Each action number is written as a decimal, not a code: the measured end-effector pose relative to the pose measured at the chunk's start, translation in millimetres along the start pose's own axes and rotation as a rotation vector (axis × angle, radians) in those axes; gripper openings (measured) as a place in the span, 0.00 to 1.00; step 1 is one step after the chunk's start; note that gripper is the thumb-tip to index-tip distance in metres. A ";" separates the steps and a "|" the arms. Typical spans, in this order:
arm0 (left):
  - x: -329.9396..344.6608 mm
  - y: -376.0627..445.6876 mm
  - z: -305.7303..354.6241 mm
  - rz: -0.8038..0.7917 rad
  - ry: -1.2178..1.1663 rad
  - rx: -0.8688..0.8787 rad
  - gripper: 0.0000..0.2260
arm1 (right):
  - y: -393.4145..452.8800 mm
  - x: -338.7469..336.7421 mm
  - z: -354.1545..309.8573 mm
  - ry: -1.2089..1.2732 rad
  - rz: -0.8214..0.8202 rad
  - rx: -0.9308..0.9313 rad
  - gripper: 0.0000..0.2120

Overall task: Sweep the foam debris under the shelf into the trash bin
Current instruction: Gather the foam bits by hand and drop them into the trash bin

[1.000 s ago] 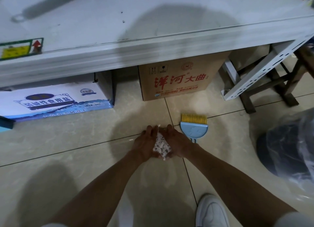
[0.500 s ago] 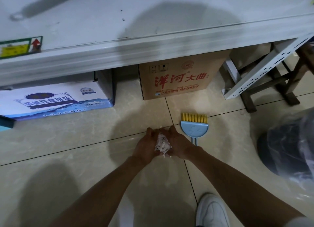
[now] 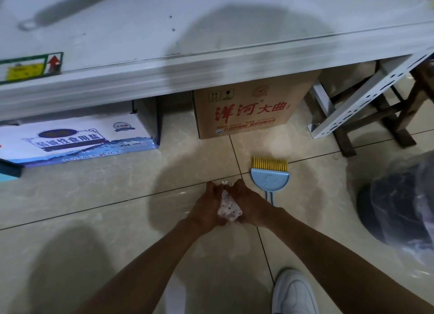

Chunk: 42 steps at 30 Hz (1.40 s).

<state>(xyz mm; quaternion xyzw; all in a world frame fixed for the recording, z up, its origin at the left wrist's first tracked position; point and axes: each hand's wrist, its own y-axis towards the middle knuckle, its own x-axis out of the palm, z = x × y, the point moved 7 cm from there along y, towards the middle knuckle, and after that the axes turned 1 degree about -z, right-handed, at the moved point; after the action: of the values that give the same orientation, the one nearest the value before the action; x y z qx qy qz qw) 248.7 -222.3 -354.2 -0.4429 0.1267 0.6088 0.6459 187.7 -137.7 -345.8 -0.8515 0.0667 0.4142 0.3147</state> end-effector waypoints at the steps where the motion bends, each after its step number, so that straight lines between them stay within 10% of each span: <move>1: -0.1 -0.7 2.2 0.016 0.009 -0.001 0.39 | 0.2 2.1 1.3 0.036 0.033 0.012 0.45; 16: -31.0 15.4 9.0 0.345 -0.091 -0.149 0.03 | 26.7 -16.3 4.1 0.335 0.342 0.314 0.07; 42: -122.7 16.1 214.3 0.343 0.121 0.159 0.03 | -111.1 -198.6 34.0 0.339 0.576 0.374 0.03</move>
<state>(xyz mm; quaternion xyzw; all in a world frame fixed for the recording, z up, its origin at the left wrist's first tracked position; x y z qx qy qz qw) 126.0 -151.4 -151.3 -0.3984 0.2866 0.6702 0.5567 78.1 -58.6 -159.6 -0.7822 0.4288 0.3197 0.3196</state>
